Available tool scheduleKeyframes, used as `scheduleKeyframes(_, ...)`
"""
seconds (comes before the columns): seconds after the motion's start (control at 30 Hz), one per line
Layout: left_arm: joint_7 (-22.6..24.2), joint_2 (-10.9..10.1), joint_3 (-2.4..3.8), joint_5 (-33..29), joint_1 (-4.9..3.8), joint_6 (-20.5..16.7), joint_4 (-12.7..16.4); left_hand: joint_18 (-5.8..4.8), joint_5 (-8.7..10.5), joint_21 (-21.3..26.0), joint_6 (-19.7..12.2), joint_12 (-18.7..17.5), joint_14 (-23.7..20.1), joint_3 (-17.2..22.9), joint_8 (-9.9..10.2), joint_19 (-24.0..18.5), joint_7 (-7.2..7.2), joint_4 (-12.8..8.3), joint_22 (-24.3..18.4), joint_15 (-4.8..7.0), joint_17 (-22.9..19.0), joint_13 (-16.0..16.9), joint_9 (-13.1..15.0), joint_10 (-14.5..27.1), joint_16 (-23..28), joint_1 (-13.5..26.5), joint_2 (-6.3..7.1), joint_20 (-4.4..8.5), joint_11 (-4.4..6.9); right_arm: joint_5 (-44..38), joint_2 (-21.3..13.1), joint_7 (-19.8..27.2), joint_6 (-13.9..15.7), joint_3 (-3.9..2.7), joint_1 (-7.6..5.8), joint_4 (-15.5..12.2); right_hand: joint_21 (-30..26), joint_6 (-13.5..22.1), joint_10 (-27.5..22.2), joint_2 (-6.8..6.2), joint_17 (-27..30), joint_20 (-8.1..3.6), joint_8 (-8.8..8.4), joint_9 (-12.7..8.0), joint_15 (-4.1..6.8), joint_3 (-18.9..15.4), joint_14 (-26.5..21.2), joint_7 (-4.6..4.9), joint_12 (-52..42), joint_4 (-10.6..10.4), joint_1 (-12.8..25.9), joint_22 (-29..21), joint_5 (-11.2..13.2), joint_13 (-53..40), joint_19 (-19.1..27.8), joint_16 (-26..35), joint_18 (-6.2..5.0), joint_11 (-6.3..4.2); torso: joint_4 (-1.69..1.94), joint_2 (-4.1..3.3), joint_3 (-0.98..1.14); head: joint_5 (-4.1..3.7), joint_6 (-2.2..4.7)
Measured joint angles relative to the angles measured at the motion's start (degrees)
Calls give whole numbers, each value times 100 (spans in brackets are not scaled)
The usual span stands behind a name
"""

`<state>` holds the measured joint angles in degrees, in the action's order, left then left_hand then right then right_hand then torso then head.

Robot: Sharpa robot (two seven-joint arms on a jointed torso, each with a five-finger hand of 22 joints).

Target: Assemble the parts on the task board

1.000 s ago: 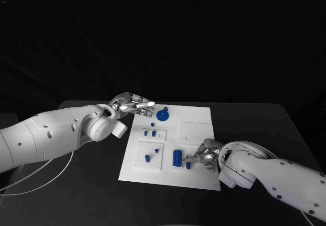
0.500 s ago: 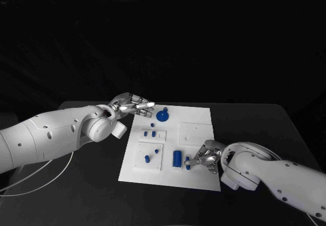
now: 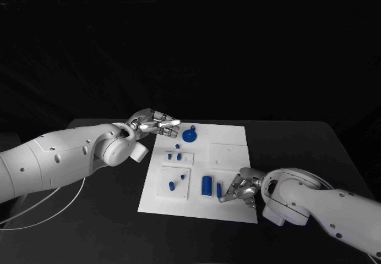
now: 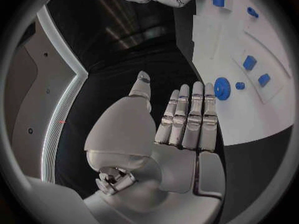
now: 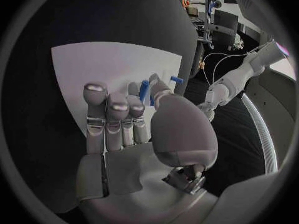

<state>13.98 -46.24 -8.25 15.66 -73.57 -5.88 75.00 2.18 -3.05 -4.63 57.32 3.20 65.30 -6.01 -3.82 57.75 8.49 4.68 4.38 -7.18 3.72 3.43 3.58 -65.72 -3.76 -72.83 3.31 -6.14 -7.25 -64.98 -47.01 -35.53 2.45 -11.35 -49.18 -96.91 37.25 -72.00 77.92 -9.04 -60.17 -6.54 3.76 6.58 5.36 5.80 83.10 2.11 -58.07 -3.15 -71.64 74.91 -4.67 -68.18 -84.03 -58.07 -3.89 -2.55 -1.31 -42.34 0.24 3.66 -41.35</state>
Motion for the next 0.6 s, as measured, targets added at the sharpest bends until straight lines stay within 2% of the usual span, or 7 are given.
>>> scheduleKeyframes(0.13,-1,1,-2,1,0,1,-1,0,0,0,0,0,0,0,0,0,0,0,0,0,0,0,0,0,0,0,0,0,0,-1,8,6,-45,1,11,12,0,-13,0,0,-12,0,0,0,0,41,0,-13,0,41,0,0,0,0,0,0,0,0,4,0,-4,-9,-10)
scheduleKeyframes(0.23,-2,1,-4,2,0,2,-2,0,0,0,0,0,0,0,0,0,0,0,0,0,0,0,0,0,0,0,0,0,0,-16,23,3,-48,1,18,36,0,-30,0,69,-12,0,0,-6,0,161,0,-30,0,13,69,0,0,-9,0,0,-1,0,7,0,-8,-13,-15)
scheduleKeyframes(0.6,-5,4,-12,4,1,7,-7,0,0,0,0,0,0,-20,0,0,0,-20,0,0,0,0,0,0,0,0,0,0,0,-71,123,-56,40,1,28,140,0,-39,0,420,-25,0,1,0,0,365,0,-39,-2,-191,441,0,0,-26,0,0,-1,0,11,-1,-10,-14,-28)
